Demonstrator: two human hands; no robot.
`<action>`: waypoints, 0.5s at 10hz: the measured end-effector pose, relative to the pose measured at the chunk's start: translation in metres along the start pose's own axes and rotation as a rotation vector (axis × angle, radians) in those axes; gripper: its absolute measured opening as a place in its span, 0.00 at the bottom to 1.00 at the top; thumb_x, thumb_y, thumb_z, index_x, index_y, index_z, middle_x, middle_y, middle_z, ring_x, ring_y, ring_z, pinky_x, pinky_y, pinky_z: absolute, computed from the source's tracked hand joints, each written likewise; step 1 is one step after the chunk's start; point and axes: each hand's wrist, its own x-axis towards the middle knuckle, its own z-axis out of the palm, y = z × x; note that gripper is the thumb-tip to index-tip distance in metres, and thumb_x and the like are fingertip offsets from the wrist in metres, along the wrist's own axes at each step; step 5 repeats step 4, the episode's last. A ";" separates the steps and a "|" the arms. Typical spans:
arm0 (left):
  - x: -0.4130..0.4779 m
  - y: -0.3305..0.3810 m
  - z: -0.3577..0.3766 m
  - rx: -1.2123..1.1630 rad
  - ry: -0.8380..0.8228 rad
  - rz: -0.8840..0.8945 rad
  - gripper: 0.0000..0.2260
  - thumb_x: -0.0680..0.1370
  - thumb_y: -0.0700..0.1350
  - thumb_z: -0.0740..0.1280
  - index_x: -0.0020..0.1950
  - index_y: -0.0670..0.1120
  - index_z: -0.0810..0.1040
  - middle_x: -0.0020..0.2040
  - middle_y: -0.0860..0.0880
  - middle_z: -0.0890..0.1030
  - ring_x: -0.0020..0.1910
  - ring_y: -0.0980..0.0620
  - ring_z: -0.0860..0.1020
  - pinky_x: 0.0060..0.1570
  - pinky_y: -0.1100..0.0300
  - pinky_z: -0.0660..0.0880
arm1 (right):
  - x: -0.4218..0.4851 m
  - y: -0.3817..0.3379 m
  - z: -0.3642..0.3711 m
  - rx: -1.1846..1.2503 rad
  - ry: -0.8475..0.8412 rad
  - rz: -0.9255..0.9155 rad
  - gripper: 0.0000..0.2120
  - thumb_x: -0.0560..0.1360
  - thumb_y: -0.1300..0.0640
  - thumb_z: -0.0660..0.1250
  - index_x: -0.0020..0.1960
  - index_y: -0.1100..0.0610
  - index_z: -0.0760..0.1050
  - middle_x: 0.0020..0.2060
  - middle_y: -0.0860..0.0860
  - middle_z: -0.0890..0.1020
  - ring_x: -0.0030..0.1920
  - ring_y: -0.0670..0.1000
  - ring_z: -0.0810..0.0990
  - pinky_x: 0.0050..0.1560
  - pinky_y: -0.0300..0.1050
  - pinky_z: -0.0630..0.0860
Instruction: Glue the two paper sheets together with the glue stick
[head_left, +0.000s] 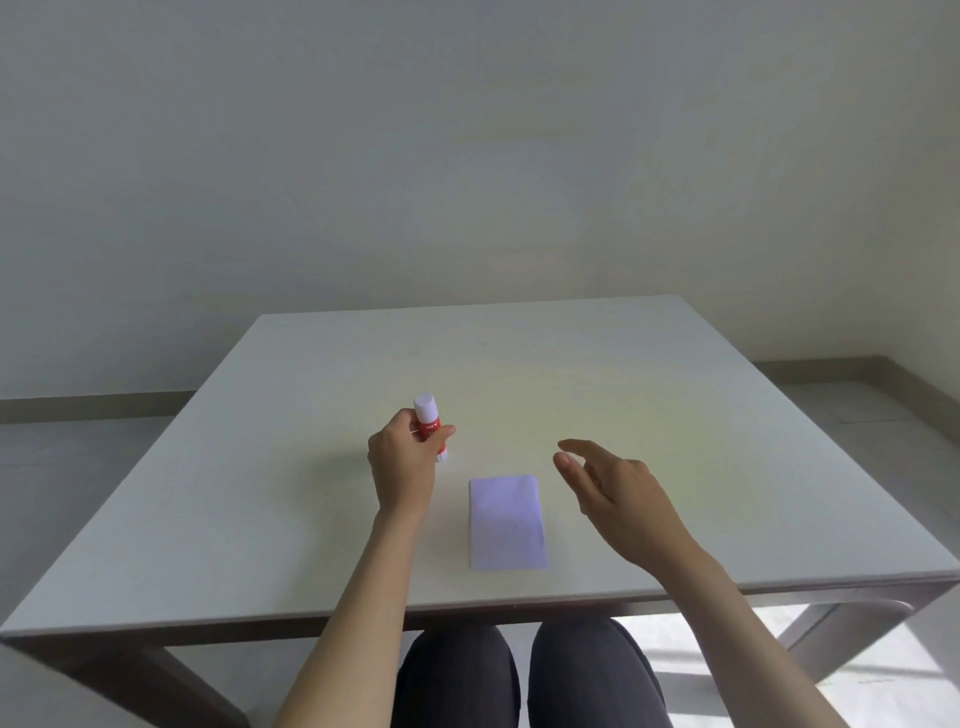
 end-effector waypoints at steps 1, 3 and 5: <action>-0.001 -0.006 0.005 0.015 -0.015 0.004 0.10 0.68 0.45 0.74 0.33 0.42 0.75 0.25 0.55 0.77 0.29 0.50 0.76 0.31 0.59 0.69 | -0.003 0.003 0.002 0.038 -0.033 -0.031 0.24 0.77 0.39 0.53 0.67 0.49 0.70 0.28 0.46 0.76 0.37 0.50 0.79 0.44 0.48 0.76; -0.002 -0.010 0.010 0.032 -0.015 0.042 0.11 0.68 0.45 0.74 0.33 0.42 0.74 0.26 0.51 0.77 0.31 0.44 0.76 0.30 0.58 0.67 | -0.010 0.009 0.005 0.043 -0.051 -0.027 0.24 0.77 0.40 0.54 0.69 0.49 0.68 0.28 0.43 0.74 0.38 0.50 0.79 0.46 0.48 0.76; -0.003 -0.009 0.010 0.075 -0.057 0.009 0.12 0.68 0.48 0.75 0.42 0.42 0.77 0.34 0.46 0.81 0.38 0.41 0.78 0.32 0.57 0.68 | -0.009 0.015 0.011 0.052 -0.063 -0.004 0.24 0.77 0.40 0.55 0.69 0.50 0.68 0.29 0.42 0.74 0.37 0.48 0.78 0.46 0.47 0.76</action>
